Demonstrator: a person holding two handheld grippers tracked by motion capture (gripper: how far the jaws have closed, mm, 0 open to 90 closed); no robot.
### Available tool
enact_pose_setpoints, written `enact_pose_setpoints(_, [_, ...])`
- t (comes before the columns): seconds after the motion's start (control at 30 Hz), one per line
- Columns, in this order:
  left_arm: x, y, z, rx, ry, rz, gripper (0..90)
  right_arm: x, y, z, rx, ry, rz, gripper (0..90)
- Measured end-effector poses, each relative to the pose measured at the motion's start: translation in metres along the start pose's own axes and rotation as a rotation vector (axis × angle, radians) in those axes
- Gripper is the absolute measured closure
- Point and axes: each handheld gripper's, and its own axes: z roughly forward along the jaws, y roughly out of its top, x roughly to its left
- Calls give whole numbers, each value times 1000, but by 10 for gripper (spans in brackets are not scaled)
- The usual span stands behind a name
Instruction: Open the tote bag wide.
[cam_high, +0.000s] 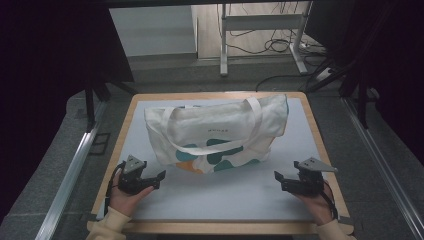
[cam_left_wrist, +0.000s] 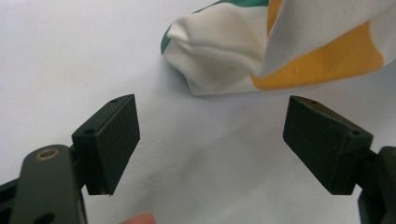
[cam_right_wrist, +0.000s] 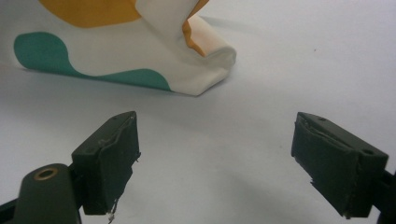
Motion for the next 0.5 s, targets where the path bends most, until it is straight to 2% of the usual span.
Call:
enact_pose_setpoints(0.1, [-1,-1,-2,-4,1,0,193,0,-2,-2,1,13,4,166])
enact_pose_setpoints(0.27, [0,-3,-2,1,-11,1,193,1,-1,-4,-3,9,11,186])
enact_pose_setpoints(0.5, [6,-5,-11,-38,-19,-19,194,7,-1,0,6,27,3,218])
